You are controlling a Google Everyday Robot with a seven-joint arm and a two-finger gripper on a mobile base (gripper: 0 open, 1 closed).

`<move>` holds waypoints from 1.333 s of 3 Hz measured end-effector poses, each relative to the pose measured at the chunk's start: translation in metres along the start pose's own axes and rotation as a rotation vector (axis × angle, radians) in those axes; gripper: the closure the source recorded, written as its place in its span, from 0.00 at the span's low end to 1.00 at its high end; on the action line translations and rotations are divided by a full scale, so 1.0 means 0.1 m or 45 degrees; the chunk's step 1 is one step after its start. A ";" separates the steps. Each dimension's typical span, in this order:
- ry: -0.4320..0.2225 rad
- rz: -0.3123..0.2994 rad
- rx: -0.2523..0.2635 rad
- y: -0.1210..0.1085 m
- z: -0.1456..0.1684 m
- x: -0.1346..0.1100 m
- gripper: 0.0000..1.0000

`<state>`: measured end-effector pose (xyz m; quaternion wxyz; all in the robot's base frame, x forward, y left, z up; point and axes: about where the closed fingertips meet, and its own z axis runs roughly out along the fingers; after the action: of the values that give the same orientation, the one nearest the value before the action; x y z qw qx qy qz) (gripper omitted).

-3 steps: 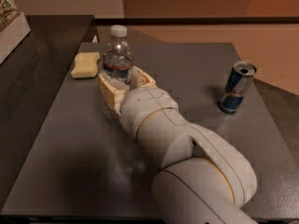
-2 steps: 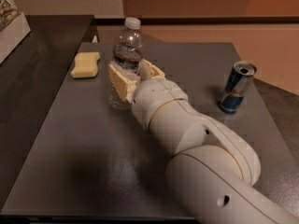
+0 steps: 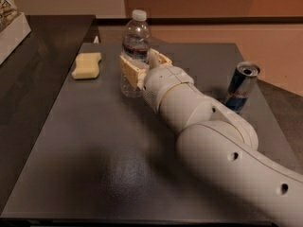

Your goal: Place water bottle upright

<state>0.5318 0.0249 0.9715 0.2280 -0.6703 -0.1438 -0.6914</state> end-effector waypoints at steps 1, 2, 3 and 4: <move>0.016 -0.162 -0.012 0.10 0.14 -0.07 1.00; 0.036 -0.306 -0.010 0.17 0.26 -0.16 1.00; 0.020 -0.382 0.023 0.16 0.34 -0.28 1.00; -0.023 -0.391 0.060 0.12 0.38 -0.44 0.83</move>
Offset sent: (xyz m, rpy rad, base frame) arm 0.0562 0.0065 -0.0365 -0.3100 -0.2301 -0.0329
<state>0.5707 0.0396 0.9291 0.1339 -0.6409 -0.2631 -0.7086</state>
